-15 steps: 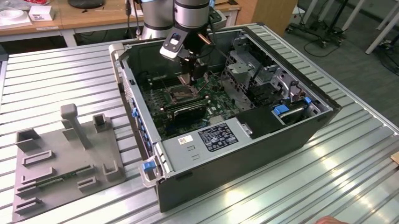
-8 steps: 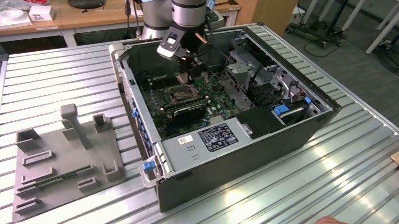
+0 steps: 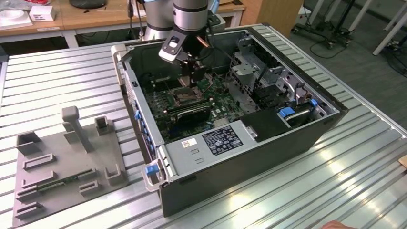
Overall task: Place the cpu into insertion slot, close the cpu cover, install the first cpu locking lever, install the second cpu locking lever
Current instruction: 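Place the cpu into insertion slot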
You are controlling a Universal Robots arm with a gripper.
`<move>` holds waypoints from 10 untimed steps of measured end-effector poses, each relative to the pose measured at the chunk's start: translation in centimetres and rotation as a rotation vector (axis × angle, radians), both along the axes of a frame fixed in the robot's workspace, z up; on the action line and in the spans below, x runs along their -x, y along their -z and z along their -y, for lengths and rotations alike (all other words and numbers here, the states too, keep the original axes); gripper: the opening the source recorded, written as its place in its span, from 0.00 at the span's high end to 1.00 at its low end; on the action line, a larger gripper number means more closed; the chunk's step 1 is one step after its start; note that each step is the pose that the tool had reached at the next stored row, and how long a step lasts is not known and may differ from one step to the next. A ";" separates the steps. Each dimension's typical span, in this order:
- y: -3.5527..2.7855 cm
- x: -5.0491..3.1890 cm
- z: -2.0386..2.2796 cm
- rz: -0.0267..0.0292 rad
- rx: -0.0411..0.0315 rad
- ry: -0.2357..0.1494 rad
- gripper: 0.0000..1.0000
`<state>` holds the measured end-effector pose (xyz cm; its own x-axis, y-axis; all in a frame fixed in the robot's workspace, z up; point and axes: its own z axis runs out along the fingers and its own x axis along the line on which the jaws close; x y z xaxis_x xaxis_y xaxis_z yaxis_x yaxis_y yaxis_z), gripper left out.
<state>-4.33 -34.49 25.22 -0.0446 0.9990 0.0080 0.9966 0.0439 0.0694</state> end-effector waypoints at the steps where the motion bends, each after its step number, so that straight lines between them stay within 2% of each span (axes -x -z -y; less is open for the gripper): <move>1: 0.09 0.00 0.00 -0.0001 0.0001 0.006 0.46; 3: 0.29 0.01 0.00 -0.0001 0.0001 0.026 0.46; 6: 0.69 0.05 -0.01 0.0001 0.0000 0.030 0.46; 7: 0.84 0.07 -0.01 0.0015 0.0000 0.030 0.46; 10: 1.19 0.14 -0.01 0.0102 0.0000 0.030 0.46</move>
<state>-4.47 -34.48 24.02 -0.0143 0.9999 0.0077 0.9967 0.0137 0.0796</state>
